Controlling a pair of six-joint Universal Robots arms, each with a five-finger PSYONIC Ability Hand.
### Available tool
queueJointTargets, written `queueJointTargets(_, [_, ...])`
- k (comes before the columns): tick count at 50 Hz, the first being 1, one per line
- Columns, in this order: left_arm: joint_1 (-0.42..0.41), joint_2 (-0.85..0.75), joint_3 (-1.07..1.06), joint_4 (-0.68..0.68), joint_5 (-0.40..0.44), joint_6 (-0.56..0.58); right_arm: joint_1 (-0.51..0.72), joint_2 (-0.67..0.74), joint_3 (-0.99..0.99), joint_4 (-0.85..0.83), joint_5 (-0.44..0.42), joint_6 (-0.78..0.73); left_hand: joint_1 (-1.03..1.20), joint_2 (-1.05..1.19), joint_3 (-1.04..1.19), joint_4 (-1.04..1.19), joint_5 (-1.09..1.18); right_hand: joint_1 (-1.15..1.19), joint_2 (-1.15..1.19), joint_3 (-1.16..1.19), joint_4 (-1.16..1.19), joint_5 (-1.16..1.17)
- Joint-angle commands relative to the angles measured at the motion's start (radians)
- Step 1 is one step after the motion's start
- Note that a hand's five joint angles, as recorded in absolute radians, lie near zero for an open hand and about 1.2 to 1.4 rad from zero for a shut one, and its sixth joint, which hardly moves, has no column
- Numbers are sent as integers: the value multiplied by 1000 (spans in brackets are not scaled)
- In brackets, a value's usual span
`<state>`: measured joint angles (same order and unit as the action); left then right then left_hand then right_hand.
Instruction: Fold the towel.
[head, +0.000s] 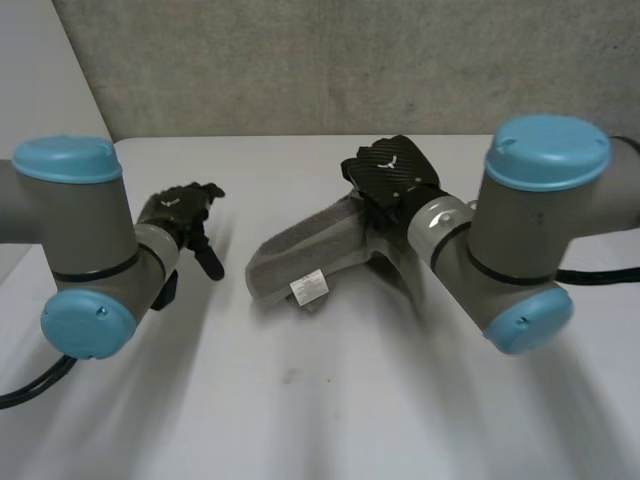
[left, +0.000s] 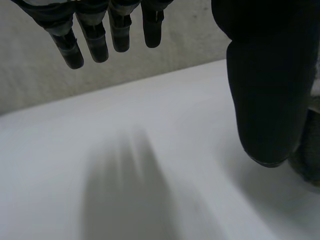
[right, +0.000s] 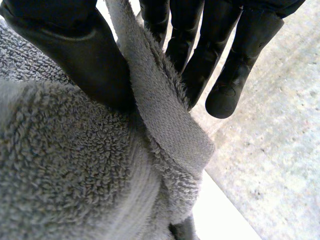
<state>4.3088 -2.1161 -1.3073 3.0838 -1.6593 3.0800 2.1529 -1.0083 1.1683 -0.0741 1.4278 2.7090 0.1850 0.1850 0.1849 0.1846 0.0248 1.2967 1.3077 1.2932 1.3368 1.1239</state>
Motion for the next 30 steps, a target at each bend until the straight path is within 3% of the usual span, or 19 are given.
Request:
queueJointTargets(1, [-9, -28, 5, -92, 114, -186, -1, -61, 113, -4, 25, 37, 31, 31, 32, 32, 17, 100, 89, 103, 59, 98])
queueJointTargets(2, [-9, -28, 5, -93, 115, -187, -1, -61, 129, -7, 32, 38, 31, 31, 32, 32, 17, 100, 89, 103, 59, 98])
queueJointTargets(4, [-9, -28, 8, -132, 195, -274, 2, -61, 143, -12, 40, 37, 34, 34, 34, 35, 20, 100, 89, 103, 59, 98])
queueJointTargets(9, [-8, -19, 5, -200, 256, -331, 2, -58, 179, -44, 72, 32, 37, 37, 37, 38, 23, 100, 89, 103, 59, 98])
queueJointTargets(18, [11, -19, -13, -290, 308, -369, 1, -56, 268, -147, 95, 21, 131, 131, 131, 131, 117, 100, 89, 103, 59, 98])
queueJointTargets(30, [31, -13, -63, -297, 409, -431, 1, -66, 373, -262, 95, 0, 134, 134, 134, 135, 120, 100, 89, 103, 59, 98])
